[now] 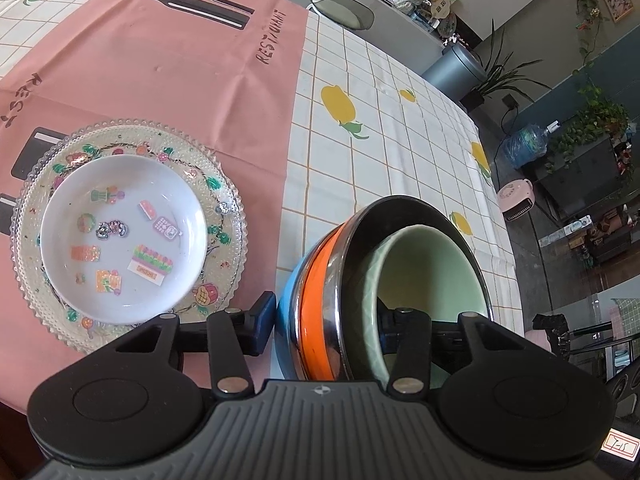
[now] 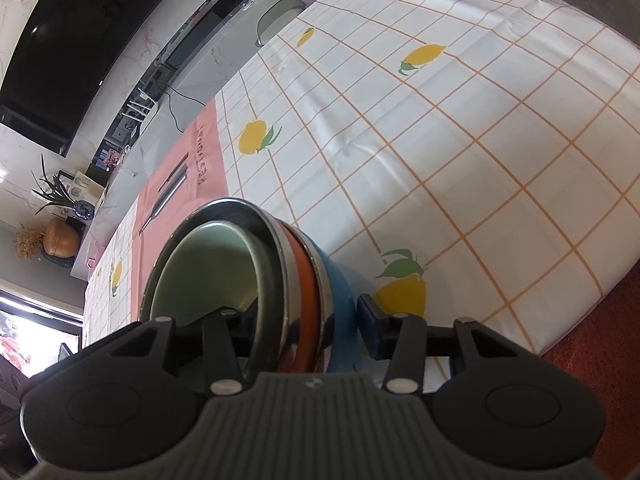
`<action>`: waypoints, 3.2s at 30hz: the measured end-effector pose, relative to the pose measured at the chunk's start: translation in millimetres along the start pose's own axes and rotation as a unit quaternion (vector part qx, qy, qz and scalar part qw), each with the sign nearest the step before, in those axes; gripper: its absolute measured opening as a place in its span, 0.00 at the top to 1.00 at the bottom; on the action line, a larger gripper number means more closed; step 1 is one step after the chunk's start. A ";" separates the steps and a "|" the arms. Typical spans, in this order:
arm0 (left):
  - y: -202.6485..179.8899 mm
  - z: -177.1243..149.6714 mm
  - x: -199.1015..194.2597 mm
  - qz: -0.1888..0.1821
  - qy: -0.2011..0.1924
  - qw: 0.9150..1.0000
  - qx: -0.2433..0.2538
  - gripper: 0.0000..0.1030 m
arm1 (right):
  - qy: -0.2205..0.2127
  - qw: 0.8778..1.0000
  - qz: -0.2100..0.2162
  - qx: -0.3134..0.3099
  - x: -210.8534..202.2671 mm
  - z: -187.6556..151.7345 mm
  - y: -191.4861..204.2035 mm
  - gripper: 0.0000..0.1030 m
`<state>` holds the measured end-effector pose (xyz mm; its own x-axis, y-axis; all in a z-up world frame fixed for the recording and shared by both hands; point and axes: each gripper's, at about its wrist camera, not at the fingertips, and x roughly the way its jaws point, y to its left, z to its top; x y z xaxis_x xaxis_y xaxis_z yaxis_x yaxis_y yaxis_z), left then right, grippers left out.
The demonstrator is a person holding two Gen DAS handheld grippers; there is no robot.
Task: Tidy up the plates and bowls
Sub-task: 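Carry the nested bowls and lower them onto the plate stack, then open the right gripper and withdraw from the bowl stack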
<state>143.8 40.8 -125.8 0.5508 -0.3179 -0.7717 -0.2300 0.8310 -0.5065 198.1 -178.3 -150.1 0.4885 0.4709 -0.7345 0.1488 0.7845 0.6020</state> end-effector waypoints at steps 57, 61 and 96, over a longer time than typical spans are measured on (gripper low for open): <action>110.9 49.0 -72.2 0.035 -0.060 0.992 -0.101 0.50 | 0.092 0.990 0.037 -0.102 62.0 -19.8 137.8 0.57; 113.8 47.9 -69.8 0.042 -0.063 0.992 -0.101 0.49 | 0.102 0.989 0.037 -0.098 69.6 -22.0 134.8 0.57; 47.3 26.1 -131.5 0.092 -0.178 0.979 0.027 0.32 | 0.035 0.993 0.053 -0.102 0.8 -22.3 118.5 0.24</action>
<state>81.5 133.9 -38.2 0.7510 0.0097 -0.6602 -0.3131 0.8856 -0.3431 197.0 -75.9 -86.3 0.4304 0.5762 -0.6948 -0.0816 0.7915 0.6057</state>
